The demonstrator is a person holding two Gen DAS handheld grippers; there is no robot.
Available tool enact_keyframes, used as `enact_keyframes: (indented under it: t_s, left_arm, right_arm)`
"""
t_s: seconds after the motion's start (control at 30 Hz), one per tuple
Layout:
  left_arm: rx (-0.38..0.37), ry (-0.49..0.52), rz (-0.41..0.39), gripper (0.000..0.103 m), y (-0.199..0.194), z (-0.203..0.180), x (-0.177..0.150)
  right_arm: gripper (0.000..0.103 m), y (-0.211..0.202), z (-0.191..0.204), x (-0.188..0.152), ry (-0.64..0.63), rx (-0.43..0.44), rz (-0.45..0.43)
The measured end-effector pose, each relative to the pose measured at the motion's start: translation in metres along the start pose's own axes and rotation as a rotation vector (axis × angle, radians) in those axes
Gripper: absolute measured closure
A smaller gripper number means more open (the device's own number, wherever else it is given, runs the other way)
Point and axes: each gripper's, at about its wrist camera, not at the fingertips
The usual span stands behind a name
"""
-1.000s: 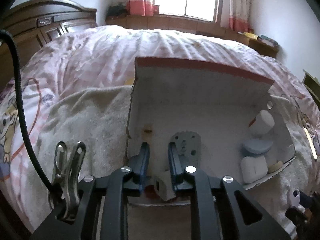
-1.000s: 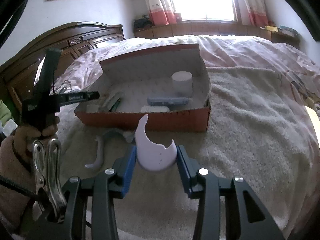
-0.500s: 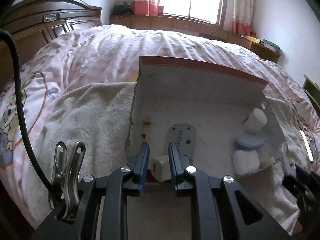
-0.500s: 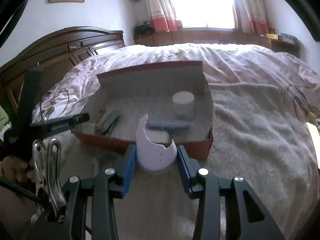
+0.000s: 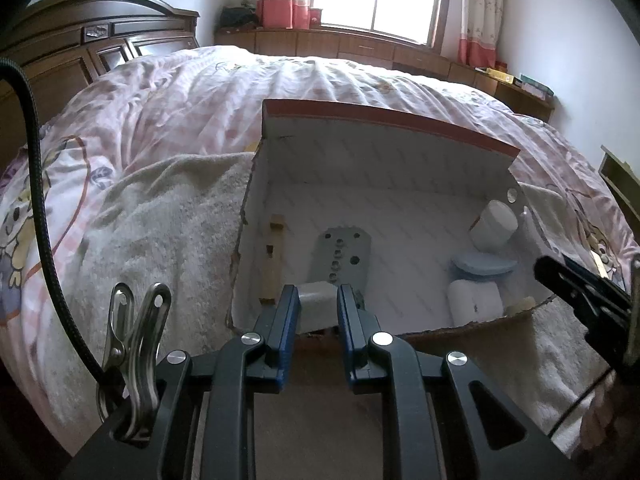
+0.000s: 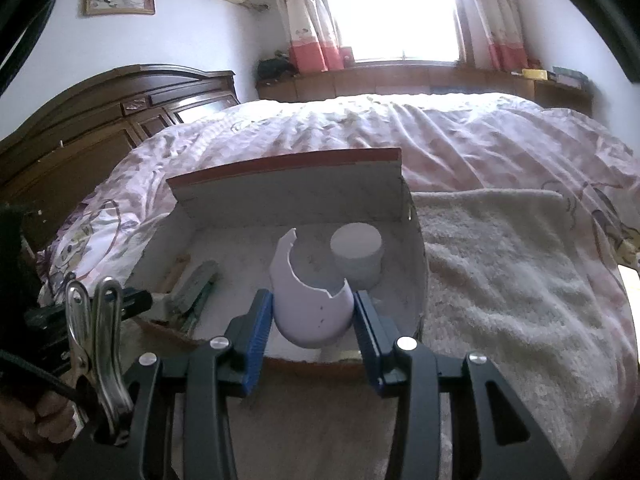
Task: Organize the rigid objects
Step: 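Lower the pink crescent piece into the box and open the right tool, then withdraw both open tools from the box toward the grey bar and blue handle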
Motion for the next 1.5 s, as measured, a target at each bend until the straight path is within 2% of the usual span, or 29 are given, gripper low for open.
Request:
enact_keyframes:
  t_s: [0.37, 0.63, 0.7, 0.77, 0.87, 1.2, 1.5]
  left_arm:
    - [-0.008, 0.006, 0.003, 0.083, -0.002, -0.002, -0.002]
    - [-0.009, 0.006, 0.003, 0.083, -0.002, -0.003, -0.003]
    - [-0.008, 0.005, 0.003, 0.083, -0.002, -0.003, -0.003]
    - [-0.009, 0.005, 0.002, 0.083, -0.002, -0.003, -0.002]
    - [-0.008, 0.006, 0.002, 0.083, -0.002, -0.003, -0.002]
    - [-0.020, 0.008, -0.014, 0.083, -0.012, -0.006, -0.003]
    - [-0.034, 0.022, -0.007, 0.083, -0.025, -0.011, -0.013]
  right_arm:
    - [0.060, 0.012, -0.010, 0.003, 0.018, -0.031, 0.018]
    - [0.060, 0.015, -0.010, 0.004, 0.025, -0.021, 0.029]
    - [0.058, 0.015, -0.010, 0.004, 0.030, -0.018, 0.025]
    - [0.050, 0.014, -0.009, 0.003, 0.027, -0.023, 0.017]
    - [0.045, 0.010, -0.007, 0.003, 0.025, -0.021, 0.000]
    - [0.044, -0.004, 0.000, 0.000, 0.026, -0.005, -0.010]
    - [0.044, -0.020, 0.006, -0.019, 0.007, 0.003, 0.002]
Point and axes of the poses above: each gripper's, at about its wrist camera, not at the fingertips, and y roughly the way its jaws point, z to its left, x to its top, and after that the axes turned 6 degrees about y, right-handed
